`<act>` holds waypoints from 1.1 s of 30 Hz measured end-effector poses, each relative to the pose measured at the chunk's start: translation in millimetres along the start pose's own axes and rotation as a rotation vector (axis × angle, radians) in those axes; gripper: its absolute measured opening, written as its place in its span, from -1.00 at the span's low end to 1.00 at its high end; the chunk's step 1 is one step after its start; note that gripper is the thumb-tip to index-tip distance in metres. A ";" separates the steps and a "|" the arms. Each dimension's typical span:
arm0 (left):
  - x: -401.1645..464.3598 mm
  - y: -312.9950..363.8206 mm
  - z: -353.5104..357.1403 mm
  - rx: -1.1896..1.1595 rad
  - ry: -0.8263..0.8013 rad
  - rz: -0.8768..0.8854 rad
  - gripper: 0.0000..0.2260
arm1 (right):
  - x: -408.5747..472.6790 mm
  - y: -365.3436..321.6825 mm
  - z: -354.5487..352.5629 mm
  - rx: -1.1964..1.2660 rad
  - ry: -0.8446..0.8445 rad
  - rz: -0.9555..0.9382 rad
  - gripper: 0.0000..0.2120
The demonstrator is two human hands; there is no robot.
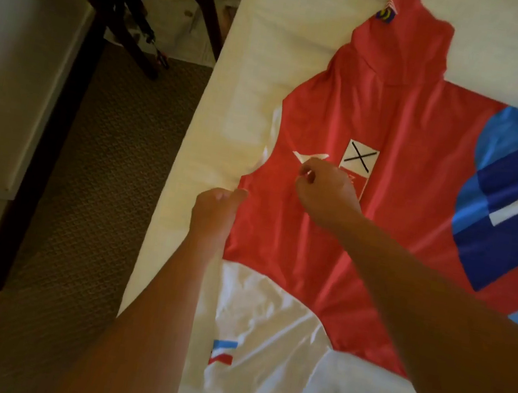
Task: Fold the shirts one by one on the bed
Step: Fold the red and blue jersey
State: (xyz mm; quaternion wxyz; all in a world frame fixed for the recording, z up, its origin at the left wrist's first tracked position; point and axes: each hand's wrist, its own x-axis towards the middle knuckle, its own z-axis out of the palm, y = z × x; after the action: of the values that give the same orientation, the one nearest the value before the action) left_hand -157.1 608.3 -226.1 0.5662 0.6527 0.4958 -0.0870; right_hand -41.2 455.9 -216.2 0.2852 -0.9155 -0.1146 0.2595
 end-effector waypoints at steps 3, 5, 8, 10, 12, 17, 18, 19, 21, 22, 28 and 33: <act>20.0 9.2 6.2 -0.129 -0.006 -0.005 -0.52 | 54.1 -21.5 2.5 -0.035 0.025 -0.095 -0.74; 26.7 10.7 8.8 -0.132 -0.030 0.022 -0.52 | 84.7 -31.4 4.1 -0.095 0.043 -0.159 -0.67; 38.5 -1.4 8.2 -0.155 -0.041 0.044 -0.81 | 117.9 -43.1 8.0 -0.277 -0.004 -0.191 -0.59; 45.4 -9.2 5.7 -0.181 -0.043 0.036 -0.92 | 131.1 -50.1 8.0 -0.460 -0.036 -0.186 -0.63; 50.7 -13.3 3.5 -0.220 -0.048 0.000 -0.94 | 141.1 -58.7 7.3 -0.527 -0.016 -0.192 -0.72; 47.0 -22.5 -4.3 -0.394 0.031 -0.082 -0.93 | 150.4 -60.8 18.7 -0.191 -0.013 -0.320 -0.73; 45.0 -22.6 -3.8 -0.404 0.049 -0.086 -0.95 | 147.8 -57.4 17.8 -0.134 -0.032 -0.342 -0.68; 43.1 -22.9 -5.2 -0.400 0.063 -0.085 -0.98 | 144.1 -55.5 17.1 -0.076 -0.044 -0.351 -0.64; 39.0 -18.6 -4.8 -0.367 0.050 -0.082 -0.94 | 138.3 -49.2 11.1 0.013 -0.031 -0.340 -0.61; 37.4 -16.1 -6.2 -0.335 0.024 -0.084 -0.89 | 134.7 -47.2 9.6 0.030 -0.021 -0.338 -0.62; 28.8 -25.0 -13.9 -0.112 0.099 -0.063 -0.93 | 86.1 -20.8 13.7 -0.051 0.081 -0.296 -0.68; -4.9 -38.3 -9.4 -0.310 0.167 -0.130 -0.83 | 13.0 15.9 26.8 -0.126 0.110 -0.277 -0.72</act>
State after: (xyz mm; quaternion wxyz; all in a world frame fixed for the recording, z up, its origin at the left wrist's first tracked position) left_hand -192.3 608.3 -244.6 0.6101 0.5291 0.5897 0.0083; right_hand -43.7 460.1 -249.6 0.2660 -0.9199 -0.2399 0.1595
